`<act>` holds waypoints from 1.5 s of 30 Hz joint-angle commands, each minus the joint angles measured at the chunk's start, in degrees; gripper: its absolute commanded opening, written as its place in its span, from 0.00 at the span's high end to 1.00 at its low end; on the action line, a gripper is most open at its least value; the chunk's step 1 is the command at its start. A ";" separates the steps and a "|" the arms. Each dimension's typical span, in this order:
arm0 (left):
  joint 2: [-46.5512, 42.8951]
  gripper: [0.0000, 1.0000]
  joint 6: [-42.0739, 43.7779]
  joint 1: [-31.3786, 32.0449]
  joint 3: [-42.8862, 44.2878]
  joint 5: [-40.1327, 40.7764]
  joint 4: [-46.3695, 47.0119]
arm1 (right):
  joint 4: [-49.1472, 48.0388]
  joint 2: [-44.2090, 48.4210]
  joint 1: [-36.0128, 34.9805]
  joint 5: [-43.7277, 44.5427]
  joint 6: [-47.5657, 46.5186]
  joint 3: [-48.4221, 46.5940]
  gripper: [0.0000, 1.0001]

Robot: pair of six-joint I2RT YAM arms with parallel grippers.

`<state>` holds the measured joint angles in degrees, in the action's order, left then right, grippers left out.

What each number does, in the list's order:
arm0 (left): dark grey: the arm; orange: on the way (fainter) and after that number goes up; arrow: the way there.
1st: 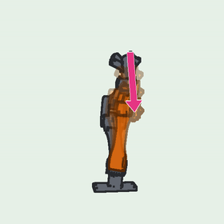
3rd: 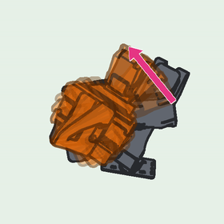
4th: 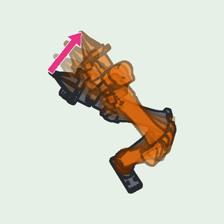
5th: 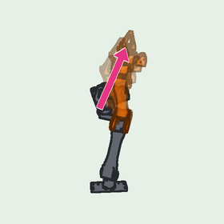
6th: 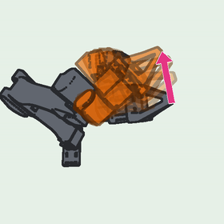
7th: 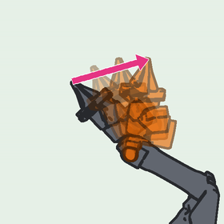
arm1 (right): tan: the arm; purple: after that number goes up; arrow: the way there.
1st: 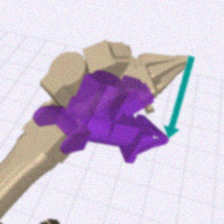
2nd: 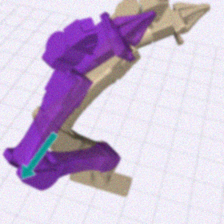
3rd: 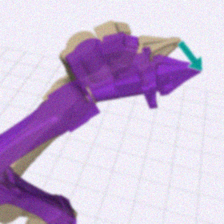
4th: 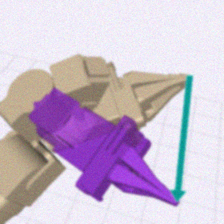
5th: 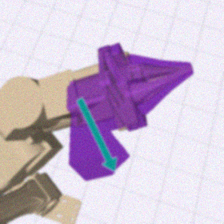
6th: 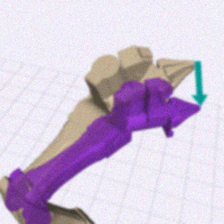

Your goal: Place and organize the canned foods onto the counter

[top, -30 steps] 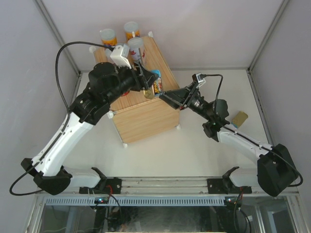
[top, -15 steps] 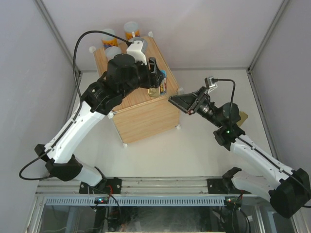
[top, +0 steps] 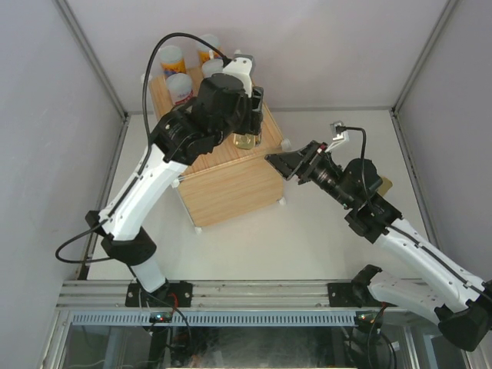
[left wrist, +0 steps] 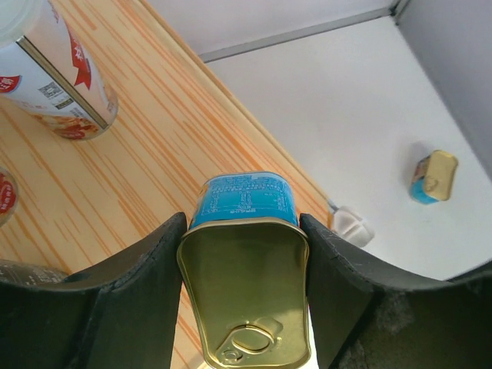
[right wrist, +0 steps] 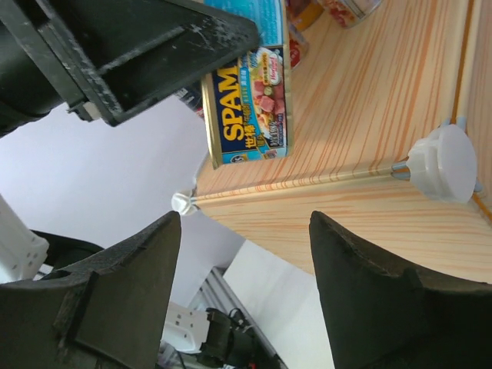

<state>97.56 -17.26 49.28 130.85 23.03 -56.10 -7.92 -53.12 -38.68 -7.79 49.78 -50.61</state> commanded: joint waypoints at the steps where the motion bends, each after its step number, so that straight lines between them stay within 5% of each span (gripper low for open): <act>1: 1.12 1.00 2.33 0.21 6.90 4.69 -2.97 | 5.79 -0.17 -1.89 7.58 -8.98 -4.74 0.33; 12: 3.74 0.92 3.57 0.20 8.74 6.29 -6.64 | 8.66 -5.12 -3.61 10.11 -12.83 -9.23 0.33; 22: 4.56 0.49 3.65 -0.12 7.40 7.03 -6.59 | 9.22 -7.82 -5.28 12.00 -15.28 -11.28 0.33; 32: 3.48 0.23 3.46 -0.91 3.70 6.73 -4.53 | 11.25 -9.48 -7.23 15.42 -18.27 -13.95 0.33; 45: -5.51 0.22 2.78 -1.38 -7.76 7.12 5.19 | 12.75 -11.65 -11.85 22.95 -23.75 -16.83 0.32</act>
<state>100.14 -14.41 48.18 127.98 29.23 -58.81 5.10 -64.88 -48.12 10.17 30.44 -64.07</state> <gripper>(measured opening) 0.785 0.674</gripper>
